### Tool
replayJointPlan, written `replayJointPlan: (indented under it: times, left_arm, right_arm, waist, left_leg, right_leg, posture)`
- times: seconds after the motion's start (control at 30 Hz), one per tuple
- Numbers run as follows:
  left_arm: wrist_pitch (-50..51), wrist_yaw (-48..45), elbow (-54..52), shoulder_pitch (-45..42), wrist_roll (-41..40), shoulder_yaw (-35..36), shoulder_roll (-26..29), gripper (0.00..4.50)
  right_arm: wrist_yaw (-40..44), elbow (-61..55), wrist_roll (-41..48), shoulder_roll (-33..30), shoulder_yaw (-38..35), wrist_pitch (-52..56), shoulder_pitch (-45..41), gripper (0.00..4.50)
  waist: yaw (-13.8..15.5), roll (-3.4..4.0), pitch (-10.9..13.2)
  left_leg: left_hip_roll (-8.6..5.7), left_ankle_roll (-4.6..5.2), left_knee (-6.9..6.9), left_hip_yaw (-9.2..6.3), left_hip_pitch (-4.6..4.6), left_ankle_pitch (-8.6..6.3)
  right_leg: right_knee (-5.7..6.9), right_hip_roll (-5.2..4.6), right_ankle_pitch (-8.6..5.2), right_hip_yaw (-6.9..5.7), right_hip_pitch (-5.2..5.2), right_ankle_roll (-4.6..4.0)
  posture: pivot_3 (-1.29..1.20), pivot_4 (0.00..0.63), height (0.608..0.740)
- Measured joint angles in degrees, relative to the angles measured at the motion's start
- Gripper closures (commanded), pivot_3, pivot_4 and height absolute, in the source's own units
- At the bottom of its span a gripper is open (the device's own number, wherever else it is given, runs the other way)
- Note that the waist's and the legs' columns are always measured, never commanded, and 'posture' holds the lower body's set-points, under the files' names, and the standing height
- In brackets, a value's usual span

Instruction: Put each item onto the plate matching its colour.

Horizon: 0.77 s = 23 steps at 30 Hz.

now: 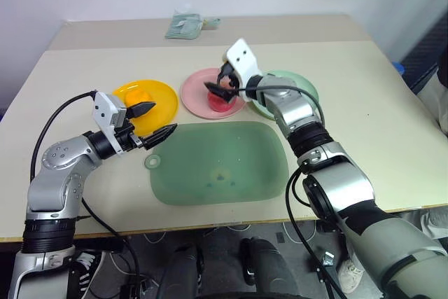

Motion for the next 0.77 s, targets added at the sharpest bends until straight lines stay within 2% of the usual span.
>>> replayJointPlan:
  times: [0.1, 0.23, 0.37, 0.5, 0.67, 0.77]
  left_arm:
    - [-0.32, -2.5, 0.62, -1.66, -1.24, 0.18, 0.32, 0.0]
    - [-0.28, -7.69, 3.4, -2.28, -3.71, 0.76, 2.11, 0.0]
    - [-2.1, -12.26, 9.78, -4.84, -5.7, 3.53, 3.87, 0.0]
    - [-5.64, -16.04, 16.24, -7.81, -5.46, 4.82, 6.34, 0.0]
    - [-9.08, -18.38, 21.13, -6.51, -5.21, 6.2, 7.0, 0.0]
    - [-10.21, -18.97, 22.3, -6.43, -5.15, 6.91, 6.9, 0.0]
  right_arm:
    - [5.32, -15.16, 5.82, -3.13, -2.45, 5.22, 5.17, 0.02]
    - [13.51, -37.48, 12.32, -12.19, -2.87, 13.02, 20.68, 0.02]
    - [18.98, -53.16, 20.66, -20.01, -5.96, 19.73, 31.58, 0.02]
    - [21.6, -58.33, 25.98, -23.92, -8.13, 23.51, 33.91, 0.02]
    - [25.45, -63.13, 25.18, -30.9, -9.56, 19.41, 45.14, 0.02]
    - [26.09, -64.47, 24.05, -35.01, -14.69, 16.09, 52.87, 0.02]
  waist:
    - [0.43, -0.02, -0.02]
    - [1.32, 0.0, -0.01]
    - [1.54, 0.05, 0.02]
    - [1.24, 0.05, 0.01]
    - [1.95, 0.02, 0.01]
    - [2.15, -0.04, -0.01]
  left_leg:
    - [-0.02, 0.03, -0.01, -0.09, -0.01, -0.02]
    - [-0.06, 0.09, -0.02, -0.05, -0.02, -0.05]
    - [0.0, 0.08, 0.05, -0.06, 0.08, -0.04]
    - [0.02, 0.07, 0.04, -0.07, 0.34, -0.02]
    - [-0.06, 0.12, 0.06, -0.08, 0.11, -0.05]
    - [-0.14, 0.15, 0.15, -0.05, 0.1, -0.07]
  right_leg:
    - [-0.09, -0.06, 0.0, -0.09, 0.09, 0.0]
    - [-0.16, -0.08, 0.0, -0.12, 0.1, 0.01]
    - [-0.07, 0.14, -0.01, -0.11, 0.15, -0.01]
    - [-0.07, 0.3, -0.01, -0.06, 0.34, -0.06]
    - [-0.21, 0.18, -0.02, -0.11, 0.28, 0.01]
    - [-0.28, 0.1, -0.02, -0.09, 0.35, 0.02]
  posture:
    - [0.0, 0.15, 0.734]
    - [0.0, 0.15, 0.734]
    - [0.0, 0.15, 0.734]
    - [0.0, 0.15, 0.734]
    - [0.0, 0.15, 0.734]
    - [0.0, 0.15, 0.734]
